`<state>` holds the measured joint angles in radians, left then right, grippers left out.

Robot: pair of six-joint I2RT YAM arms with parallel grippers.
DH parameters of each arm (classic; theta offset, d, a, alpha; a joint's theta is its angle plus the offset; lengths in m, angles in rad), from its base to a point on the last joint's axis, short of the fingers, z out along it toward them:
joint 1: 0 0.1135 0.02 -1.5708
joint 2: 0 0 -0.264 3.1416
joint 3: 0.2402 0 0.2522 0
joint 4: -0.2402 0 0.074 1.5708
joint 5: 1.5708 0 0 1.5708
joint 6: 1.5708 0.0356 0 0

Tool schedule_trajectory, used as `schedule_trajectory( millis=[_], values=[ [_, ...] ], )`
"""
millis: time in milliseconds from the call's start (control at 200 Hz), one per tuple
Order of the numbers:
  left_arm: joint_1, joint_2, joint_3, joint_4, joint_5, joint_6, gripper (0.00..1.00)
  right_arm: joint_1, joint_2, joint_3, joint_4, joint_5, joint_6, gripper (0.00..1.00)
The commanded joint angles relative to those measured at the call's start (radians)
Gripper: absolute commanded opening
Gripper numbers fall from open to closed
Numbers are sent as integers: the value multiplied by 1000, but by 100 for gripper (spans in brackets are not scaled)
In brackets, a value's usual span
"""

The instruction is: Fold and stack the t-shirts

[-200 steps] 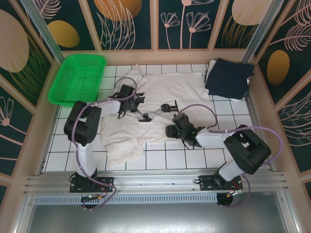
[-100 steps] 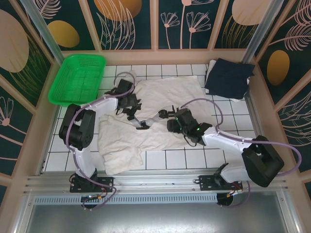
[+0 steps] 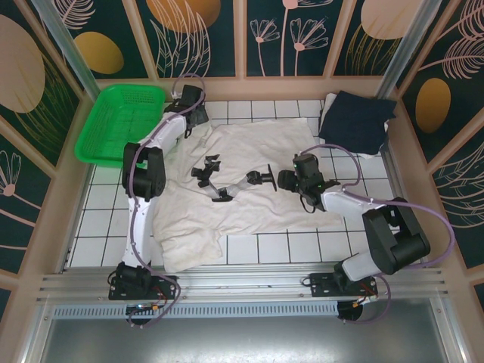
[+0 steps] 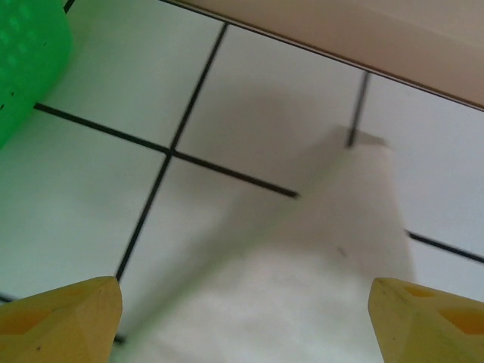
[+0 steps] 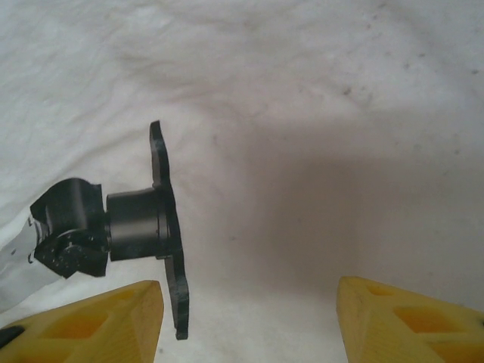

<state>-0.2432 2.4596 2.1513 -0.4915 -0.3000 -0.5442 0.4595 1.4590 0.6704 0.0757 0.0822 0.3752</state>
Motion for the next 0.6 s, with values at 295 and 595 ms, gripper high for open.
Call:
schedule_trajectory(
  millis=[295, 595],
  values=[
    [16, 162, 93, -14, 62, 78, 84, -2, 6, -37, 63, -62, -15, 63],
    [15, 181, 51, 33, 119, 116, 77, -2, 29, -1, 50, -63, -19, 63]
  ],
)
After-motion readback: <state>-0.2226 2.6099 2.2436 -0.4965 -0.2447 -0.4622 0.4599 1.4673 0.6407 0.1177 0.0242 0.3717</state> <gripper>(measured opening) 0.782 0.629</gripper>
